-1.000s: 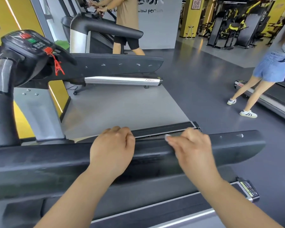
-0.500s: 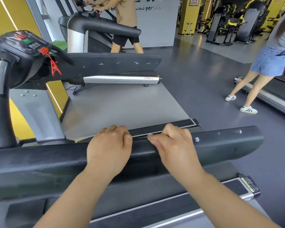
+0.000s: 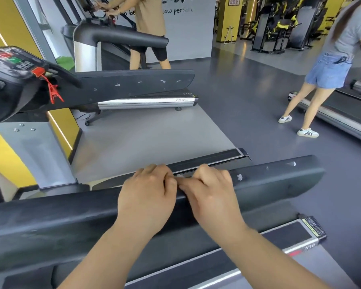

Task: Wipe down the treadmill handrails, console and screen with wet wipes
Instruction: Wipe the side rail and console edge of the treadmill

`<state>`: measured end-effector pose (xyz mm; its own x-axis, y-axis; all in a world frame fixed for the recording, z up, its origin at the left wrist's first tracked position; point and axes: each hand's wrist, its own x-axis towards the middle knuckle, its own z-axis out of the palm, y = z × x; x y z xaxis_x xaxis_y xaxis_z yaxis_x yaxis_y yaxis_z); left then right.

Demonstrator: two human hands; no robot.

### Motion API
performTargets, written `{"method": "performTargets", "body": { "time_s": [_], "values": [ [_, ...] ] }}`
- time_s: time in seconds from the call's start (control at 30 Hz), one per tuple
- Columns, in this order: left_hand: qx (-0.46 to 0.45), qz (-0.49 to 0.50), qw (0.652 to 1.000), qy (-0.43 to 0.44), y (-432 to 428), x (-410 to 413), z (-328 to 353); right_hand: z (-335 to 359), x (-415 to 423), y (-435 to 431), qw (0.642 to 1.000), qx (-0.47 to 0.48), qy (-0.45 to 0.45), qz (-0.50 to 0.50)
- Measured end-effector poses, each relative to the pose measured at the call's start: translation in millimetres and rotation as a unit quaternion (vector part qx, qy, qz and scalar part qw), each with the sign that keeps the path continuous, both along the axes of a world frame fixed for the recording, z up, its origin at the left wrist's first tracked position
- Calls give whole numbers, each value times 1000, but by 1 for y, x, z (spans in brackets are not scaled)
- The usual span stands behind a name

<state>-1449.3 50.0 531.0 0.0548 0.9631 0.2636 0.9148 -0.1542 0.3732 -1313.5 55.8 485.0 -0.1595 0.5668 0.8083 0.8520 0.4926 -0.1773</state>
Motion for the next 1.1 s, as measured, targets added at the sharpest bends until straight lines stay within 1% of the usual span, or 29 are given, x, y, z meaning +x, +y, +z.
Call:
{"method": "performTargets", "body": {
  "time_s": [0.07, 0.13, 0.2, 0.27, 0.33, 0.4, 0.47, 0.53, 0.63, 0.77, 0.87, 0.93, 1.0, 1.03, 1.1],
  "values": [
    [12, -5, 1000, -4, 0, -1, -1, -7, 25, 0, 1000, 12, 16, 5],
    [5, -3, 1000, -13, 0, -4, -1, -11, 54, 2, 1000, 14, 13, -11],
    [-8, 0, 1000, -2, 0, -4, 0, -11, 80, 6, 999, 11, 12, -33],
    [-7, -3, 1000, 14, -1, -3, 1, -7, 95, 7, 998, -4, 33, -58],
    [-12, 4, 1000, 27, -1, -1, 1, 1, 90, 5, 995, -13, 66, -68],
    [-18, 15, 999, 35, 1, 1, 1, 9, 63, 1, 995, -11, 90, -33],
    [-21, 18, 999, 36, 2, 2, 1, 9, 31, -2, 997, -2, 73, 26],
    [-22, 13, 999, 34, 1, 2, 2, 1, 13, -4, 999, 6, 33, 43],
    [-21, 10, 999, 29, 0, 0, 2, -11, 33, -1, 998, 5, 32, 46],
    [-17, 7, 999, 39, 0, 0, 4, -14, 98, 7, 999, -3, 44, -20],
    [-37, 16, 998, 39, -1, 2, 8, -5, 118, 5, 995, -33, 74, -63],
    [-51, 20, 998, 39, 1, 7, 10, 6, 104, 6, 993, -31, 101, -45],
    [-42, 5, 998, 38, 3, 19, 12, 16, 72, 9, 994, -23, 110, 12],
    [-39, -7, 999, 35, 5, 24, 11, 16, 55, 9, 994, -21, 99, 29],
    [-48, -28, 998, 36, 7, 33, 9, 11, 30, 8, 998, -21, 55, 28]
  ]
}}
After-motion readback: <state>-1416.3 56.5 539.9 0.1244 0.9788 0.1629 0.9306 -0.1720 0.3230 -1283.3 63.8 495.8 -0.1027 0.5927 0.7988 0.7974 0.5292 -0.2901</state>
